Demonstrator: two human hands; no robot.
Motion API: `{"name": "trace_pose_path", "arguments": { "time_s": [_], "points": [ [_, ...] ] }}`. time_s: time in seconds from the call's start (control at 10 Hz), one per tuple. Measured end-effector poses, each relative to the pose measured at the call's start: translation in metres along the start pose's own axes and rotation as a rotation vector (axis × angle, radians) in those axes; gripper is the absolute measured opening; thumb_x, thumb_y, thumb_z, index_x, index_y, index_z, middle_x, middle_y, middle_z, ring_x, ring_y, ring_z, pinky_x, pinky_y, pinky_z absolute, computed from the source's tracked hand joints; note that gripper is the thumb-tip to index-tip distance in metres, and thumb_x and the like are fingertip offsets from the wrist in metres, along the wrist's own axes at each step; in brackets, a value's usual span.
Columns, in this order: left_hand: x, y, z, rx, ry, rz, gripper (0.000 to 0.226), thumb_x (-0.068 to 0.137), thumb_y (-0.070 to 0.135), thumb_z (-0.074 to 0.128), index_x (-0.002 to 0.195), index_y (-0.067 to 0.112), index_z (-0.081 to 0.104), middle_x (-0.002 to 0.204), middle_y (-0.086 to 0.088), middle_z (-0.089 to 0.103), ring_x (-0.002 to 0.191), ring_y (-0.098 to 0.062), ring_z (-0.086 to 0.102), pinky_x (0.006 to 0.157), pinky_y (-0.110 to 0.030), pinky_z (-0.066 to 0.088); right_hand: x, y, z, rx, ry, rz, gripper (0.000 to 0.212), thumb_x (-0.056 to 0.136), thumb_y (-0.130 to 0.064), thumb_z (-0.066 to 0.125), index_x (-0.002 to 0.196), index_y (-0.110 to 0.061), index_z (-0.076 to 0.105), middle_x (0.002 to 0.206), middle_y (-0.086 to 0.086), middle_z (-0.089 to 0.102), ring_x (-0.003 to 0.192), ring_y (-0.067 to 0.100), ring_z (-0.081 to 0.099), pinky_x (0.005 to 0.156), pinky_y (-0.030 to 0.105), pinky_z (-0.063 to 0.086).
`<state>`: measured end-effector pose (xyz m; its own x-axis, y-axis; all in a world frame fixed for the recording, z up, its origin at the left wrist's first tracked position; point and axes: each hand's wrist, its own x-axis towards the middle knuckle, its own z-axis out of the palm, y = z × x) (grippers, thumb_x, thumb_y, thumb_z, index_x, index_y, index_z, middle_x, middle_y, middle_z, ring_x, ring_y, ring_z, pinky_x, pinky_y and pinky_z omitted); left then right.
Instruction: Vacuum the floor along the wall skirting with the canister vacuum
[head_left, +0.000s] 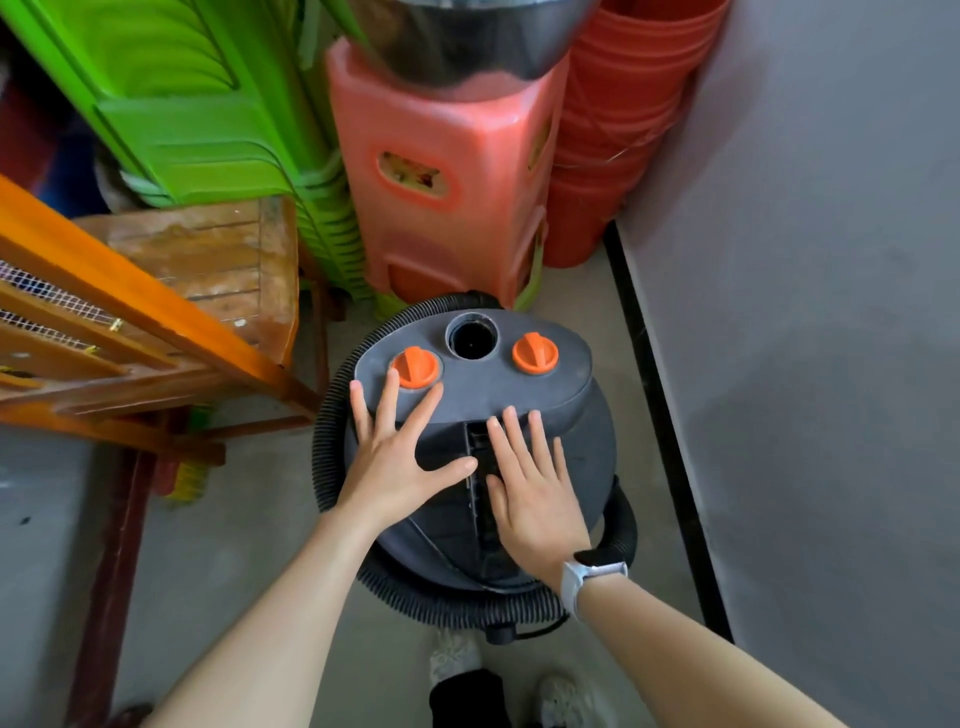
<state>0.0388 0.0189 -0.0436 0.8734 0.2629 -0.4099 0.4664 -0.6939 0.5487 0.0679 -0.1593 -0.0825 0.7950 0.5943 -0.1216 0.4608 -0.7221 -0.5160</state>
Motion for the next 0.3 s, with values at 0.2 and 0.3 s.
{"name": "trace_pose_path", "arguments": {
  "time_s": [0.2, 0.3],
  "points": [
    [0.001, -0.001, -0.001, 0.055, -0.019, -0.006, 0.090, 0.076, 0.067, 0.058, 0.147, 0.048, 0.005, 0.153, 0.010, -0.030, 0.134, -0.022, -0.042, 0.116, -0.045, 0.001, 0.000, -0.006, -0.018, 0.087, -0.103, 0.049, 0.059, 0.098, -0.039, 0.024, 0.148, -0.033, -0.008, 0.152, -0.022, -0.013, 0.139, 0.003, -0.025, 0.118, 0.045, 0.000],
    [0.002, 0.000, 0.000, 0.133, -0.038, -0.014, 0.091, 0.076, 0.073, 0.052, 0.146, 0.049, 0.001, 0.153, 0.009, -0.032, 0.134, -0.027, -0.041, 0.116, -0.047, 0.001, 0.002, -0.026, -0.071, 0.590, 0.112, 0.202, 0.052, 0.096, -0.029, 0.044, 0.146, -0.026, 0.028, 0.150, -0.015, 0.024, 0.142, 0.001, 0.019, 0.117, 0.031, 0.020]
  ]
}}
